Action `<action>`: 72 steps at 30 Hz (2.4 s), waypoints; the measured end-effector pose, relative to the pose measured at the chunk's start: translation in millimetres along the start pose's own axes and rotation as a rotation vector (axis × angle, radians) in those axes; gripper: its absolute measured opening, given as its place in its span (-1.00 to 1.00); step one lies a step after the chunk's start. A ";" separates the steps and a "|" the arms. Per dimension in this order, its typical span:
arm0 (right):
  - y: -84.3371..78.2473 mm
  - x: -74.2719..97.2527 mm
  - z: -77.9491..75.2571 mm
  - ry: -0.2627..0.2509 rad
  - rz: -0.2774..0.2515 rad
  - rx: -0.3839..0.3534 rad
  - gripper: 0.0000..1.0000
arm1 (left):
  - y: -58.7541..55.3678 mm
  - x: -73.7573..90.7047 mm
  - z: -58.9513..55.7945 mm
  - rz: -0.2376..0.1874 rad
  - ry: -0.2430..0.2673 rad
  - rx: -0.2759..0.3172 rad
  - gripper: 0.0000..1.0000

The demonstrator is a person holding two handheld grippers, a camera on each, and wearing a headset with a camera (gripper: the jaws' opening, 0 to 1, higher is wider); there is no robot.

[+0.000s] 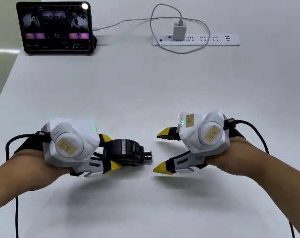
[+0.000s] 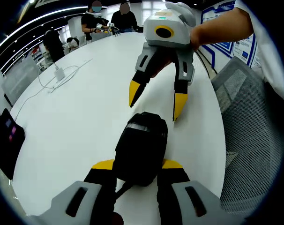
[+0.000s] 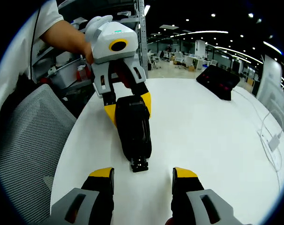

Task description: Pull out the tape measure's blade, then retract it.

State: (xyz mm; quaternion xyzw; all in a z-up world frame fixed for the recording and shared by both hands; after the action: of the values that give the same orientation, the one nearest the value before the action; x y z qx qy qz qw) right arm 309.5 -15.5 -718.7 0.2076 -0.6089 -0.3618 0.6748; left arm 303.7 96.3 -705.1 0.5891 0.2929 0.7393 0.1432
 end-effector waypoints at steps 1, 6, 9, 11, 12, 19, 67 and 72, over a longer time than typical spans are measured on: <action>-0.5 -1.8 -0.4 0.001 0.002 0.002 -0.09 | -0.1 0.0 0.0 0.000 0.000 -0.001 -0.44; 0.5 -7.0 0.5 0.014 -0.001 0.014 -0.26 | 0.0 -0.6 0.4 -0.003 -0.005 -0.002 -0.44; 1.6 -9.5 0.7 0.018 -0.007 0.022 -0.32 | 0.1 -0.7 0.3 -0.002 -0.003 0.000 -0.44; 2.4 -11.3 0.8 0.021 -0.010 0.021 -0.35 | 0.1 -0.7 0.0 -0.002 -0.002 0.004 -0.44; 2.6 -12.0 1.0 0.023 -0.012 0.021 -0.38 | 0.1 -0.7 0.2 -0.002 -0.002 0.004 -0.44; 1.6 -17.8 5.4 0.047 -0.015 0.029 -0.57 | 0.0 -0.8 0.7 -0.002 -0.002 0.011 -0.44; -1.6 -17.7 0.2 0.031 -0.014 0.061 -0.80 | -2.8 0.0 2.5 0.023 0.006 -0.011 -0.48; -2.0 -17.2 0.3 0.032 -0.013 0.063 -0.80 | -2.3 -0.3 2.4 0.022 0.005 -0.018 -0.48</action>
State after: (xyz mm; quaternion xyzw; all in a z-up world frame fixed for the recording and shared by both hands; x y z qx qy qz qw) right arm 308.7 -4.0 -731.6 0.2383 -0.6078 -0.3435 0.6751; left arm 305.7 98.6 -706.4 0.5892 0.2801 0.7449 0.1394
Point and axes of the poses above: the centre of the closed fingertips' face, and the gripper's own axes: x roughly backward along the fingers, z roughly to its left, y roughly out of its top, the point moved 3 cm from there along x, roughly backward along the fingers, and after that the axes turned 9 degrees about -x, right-handed, at the moved point
